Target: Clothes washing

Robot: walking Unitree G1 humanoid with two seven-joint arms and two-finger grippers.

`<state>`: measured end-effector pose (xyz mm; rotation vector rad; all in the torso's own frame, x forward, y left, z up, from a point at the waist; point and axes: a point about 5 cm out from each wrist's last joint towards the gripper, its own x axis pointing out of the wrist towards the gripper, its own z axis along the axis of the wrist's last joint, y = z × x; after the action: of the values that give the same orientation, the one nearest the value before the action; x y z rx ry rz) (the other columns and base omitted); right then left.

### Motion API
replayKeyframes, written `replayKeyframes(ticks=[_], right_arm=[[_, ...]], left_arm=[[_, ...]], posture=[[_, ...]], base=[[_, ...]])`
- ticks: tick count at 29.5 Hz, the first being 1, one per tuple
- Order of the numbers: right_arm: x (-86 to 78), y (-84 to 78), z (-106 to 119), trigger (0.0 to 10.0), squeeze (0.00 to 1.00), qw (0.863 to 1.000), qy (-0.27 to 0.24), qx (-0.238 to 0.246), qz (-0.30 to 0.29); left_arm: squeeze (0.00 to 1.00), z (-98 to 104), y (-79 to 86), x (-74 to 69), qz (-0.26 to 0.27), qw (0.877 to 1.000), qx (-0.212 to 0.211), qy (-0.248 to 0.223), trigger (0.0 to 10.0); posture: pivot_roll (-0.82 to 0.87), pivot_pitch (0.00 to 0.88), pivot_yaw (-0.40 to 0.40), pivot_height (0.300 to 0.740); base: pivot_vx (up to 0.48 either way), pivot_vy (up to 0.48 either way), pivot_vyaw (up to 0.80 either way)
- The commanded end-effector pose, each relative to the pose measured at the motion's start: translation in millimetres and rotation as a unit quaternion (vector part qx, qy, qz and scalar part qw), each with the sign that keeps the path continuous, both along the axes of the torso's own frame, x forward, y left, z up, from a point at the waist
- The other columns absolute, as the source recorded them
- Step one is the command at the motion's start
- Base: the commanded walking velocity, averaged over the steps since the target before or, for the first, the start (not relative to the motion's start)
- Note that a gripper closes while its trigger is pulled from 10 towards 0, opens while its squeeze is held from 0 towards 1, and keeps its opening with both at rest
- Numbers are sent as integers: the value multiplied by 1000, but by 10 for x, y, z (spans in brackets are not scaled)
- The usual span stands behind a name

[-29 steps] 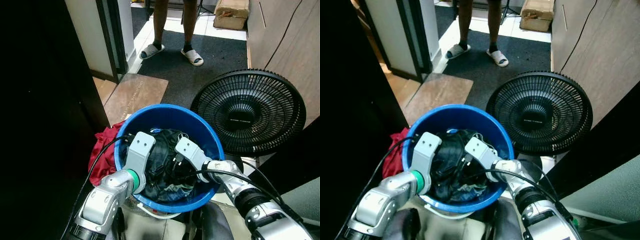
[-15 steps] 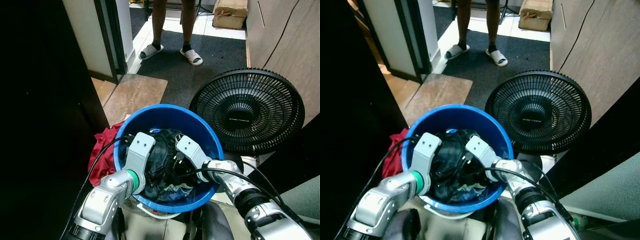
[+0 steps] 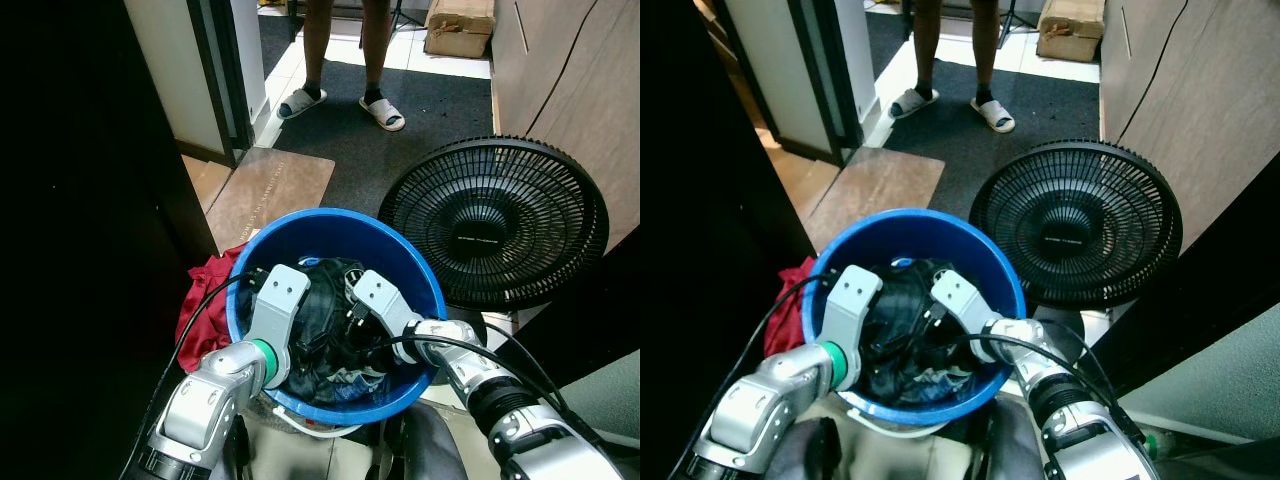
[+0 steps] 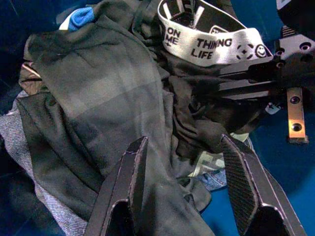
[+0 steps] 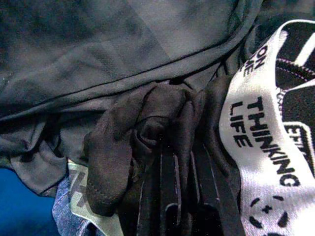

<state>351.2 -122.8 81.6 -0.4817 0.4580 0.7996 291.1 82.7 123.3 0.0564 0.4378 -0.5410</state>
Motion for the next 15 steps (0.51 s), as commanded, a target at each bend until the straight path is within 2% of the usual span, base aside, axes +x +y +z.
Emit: replayKeyframes(ticks=[1,4,6,8,9,11,12,13,14,15], right_arm=[[-167,-14,-283,0,0,998,54,2,-13],[-131,-9,-231,0,0,999,34,20,-30],[-48,-2,-76,0,0,996,-17,64,-63],[-48,-2,-76,0,0,996,-17,64,-63],[2,-2,153,10000,0,986,-92,116,-82],[2,-2,153,10000,0,986,-92,116,-82],[8,-29,417,10000,0,965,-166,175,-106],[8,-29,417,10000,0,965,-166,175,-106],[-42,-80,726,10000,0,933,-247,229,-128],[-42,-80,726,10000,0,933,-247,229,-128]], left_arm=[[0,-176,41,-65,7,999,9,41,10000],[0,-173,40,-64,7,999,8,40,10000],[0,-131,71,-47,15,999,8,30,10000],[0,-131,71,-47,15,999,8,30,10000],[0,-16,120,-15,25,1000,-2,10,10000],[0,-16,120,-15,25,1000,-2,10,10000],[0,140,173,22,33,999,-18,-14,10000],[0,140,173,22,33,999,-18,-14,10000],[0,359,220,68,44,997,-57,-36,10000],[0,359,220,68,44,997,-57,-36,10000]], posture=[[63,215,82,580],[64,213,80,580],[76,206,77,580],[76,206,77,580],[96,187,71,580],[96,187,71,580],[104,177,69,580],[104,177,69,580],[112,160,68,580],[112,160,68,580]], base=[[0,0,0],[0,0,0],[0,0,0],[0,0,0],[0,0,0],[0,0,0],[0,0,0],[0,0,0],[0,0,0],[0,0,0]])
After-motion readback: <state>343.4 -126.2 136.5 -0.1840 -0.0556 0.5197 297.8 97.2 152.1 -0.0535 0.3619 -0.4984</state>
